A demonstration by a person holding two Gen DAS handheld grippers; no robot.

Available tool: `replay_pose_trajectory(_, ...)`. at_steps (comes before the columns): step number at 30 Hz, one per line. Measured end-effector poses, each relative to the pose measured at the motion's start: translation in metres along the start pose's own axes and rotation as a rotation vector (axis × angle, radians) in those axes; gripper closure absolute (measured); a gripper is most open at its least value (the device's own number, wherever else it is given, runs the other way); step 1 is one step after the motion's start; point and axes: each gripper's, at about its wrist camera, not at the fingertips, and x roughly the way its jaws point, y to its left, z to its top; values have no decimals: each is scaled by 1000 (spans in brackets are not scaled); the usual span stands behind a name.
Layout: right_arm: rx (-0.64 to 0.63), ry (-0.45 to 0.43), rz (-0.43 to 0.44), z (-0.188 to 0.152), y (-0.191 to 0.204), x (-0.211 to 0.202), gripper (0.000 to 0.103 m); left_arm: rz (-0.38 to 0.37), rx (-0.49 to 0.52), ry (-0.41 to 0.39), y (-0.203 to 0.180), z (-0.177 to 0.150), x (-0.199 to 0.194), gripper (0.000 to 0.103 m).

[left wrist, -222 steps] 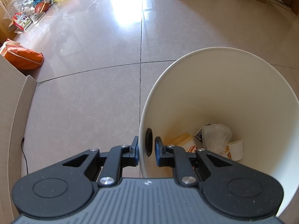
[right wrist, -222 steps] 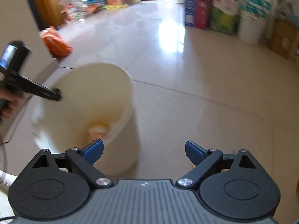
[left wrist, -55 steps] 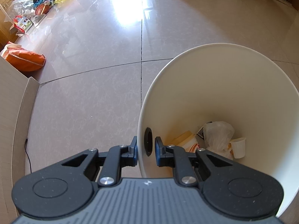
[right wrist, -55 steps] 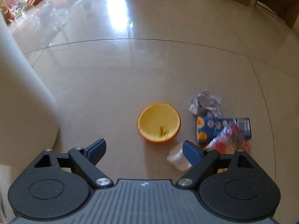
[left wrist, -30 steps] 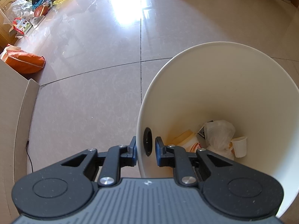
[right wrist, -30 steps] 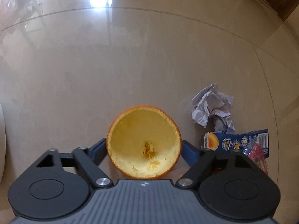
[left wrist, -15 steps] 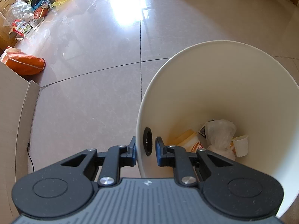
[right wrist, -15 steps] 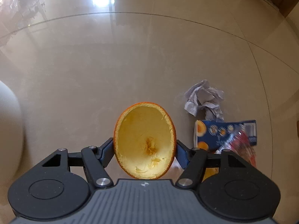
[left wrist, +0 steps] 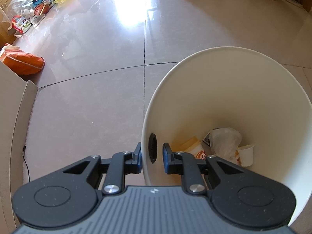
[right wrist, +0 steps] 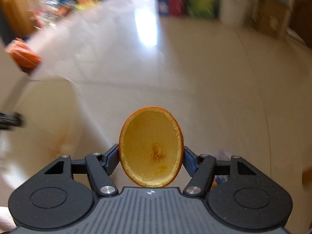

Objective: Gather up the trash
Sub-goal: 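Carry the orange peel over the bin and release it with the right tool, then move the right tool to the white tissue and grasp it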

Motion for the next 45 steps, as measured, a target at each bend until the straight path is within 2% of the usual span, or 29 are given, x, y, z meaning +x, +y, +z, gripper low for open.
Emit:
replay_pose_trajectory(3,-75,-53,71,21,36,-26,32,7,10,-3,0,-1,1,86)
replay_pose_trajectory(6,-162,-71,135,38,74,-35,32,6,3,-5,0,-2,2,85)
replay_pose_trajectory(11,-252,-41,186,46,132,-32,32,-11,-26,-6,5,-3,2,85)
replay_pose_trajectory(15,-274,-4,228,38,149,-13,31,-13,-26,-7,6,-3,2,85)
replay_pose_trajectory(18,-267,18,249,29,153,-10,23,-9,-22,-7,5,-3,2,85)
replay_pose_trajectory(21,-274,0,259,22,150,-14,15,0,1,-10,2,-4,3,85)
replay_pose_trajectory(23,-272,-21,257,19,145,-19,9,3,3,-8,1,-4,3,85)
replay_pose_trajectory(28,-211,-80,201,10,112,-33,3,-8,1,-6,0,-4,3,85)
replay_pose_trajectory(32,-122,-100,141,-4,67,-33,1,-9,0,-5,1,-3,3,85)
replay_pose_trajectory(38,63,-56,6,-45,-8,-7,1,-14,-7,3,3,-1,4,85)
replay_pose_trajectory(45,326,90,-54,-92,-77,46,1,-10,-12,7,6,0,6,85)
